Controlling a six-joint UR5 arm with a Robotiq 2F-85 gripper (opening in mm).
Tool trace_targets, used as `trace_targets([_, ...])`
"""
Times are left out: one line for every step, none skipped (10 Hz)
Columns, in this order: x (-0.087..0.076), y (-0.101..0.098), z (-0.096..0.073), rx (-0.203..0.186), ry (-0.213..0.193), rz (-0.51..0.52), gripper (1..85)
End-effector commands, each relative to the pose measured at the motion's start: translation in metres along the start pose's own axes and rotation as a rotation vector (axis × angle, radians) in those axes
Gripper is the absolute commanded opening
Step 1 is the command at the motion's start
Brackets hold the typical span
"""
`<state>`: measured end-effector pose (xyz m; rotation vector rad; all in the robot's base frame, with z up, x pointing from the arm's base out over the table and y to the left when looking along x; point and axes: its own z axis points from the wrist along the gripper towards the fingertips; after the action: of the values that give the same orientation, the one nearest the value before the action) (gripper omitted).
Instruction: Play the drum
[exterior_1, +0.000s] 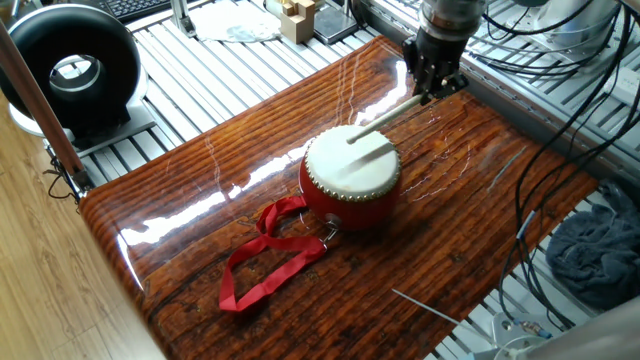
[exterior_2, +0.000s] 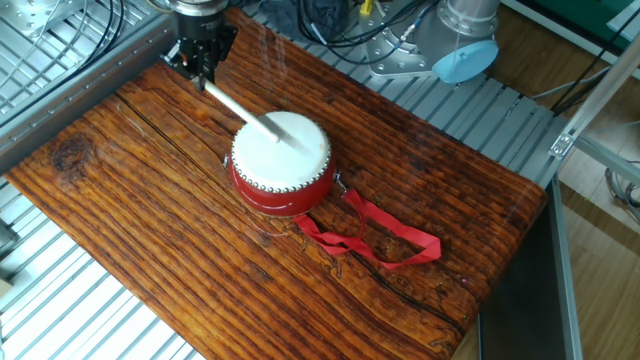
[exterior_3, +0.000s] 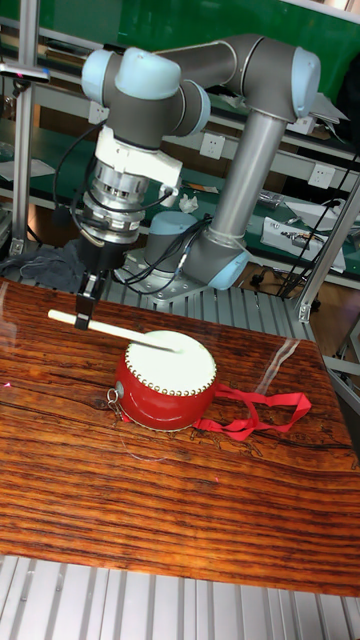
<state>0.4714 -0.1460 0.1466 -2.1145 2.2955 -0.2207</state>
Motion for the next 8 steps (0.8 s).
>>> trace_targets([-0.001,-0.012,0.017,0.031,-0.011,-0.001,1.0])
trace_targets([-0.004,-0.018,0.034,0.042,-0.033,0.0,1.0])
trace_targets([-0.004,-0.025,0.049,0.055,-0.038,0.001,1.0])
trace_targets([-0.004,-0.032,0.059,0.072,-0.034,-0.003,1.0])
trace_targets([-0.005,-0.034,0.063,0.075,-0.038,-0.001,1.0])
trace_targets([-0.005,-0.029,0.057,0.064,-0.042,0.009,1.0])
trace_targets([-0.001,-0.023,0.046,0.055,-0.033,0.013,1.0])
trace_targets([0.005,-0.016,0.033,0.047,-0.021,0.015,1.0])
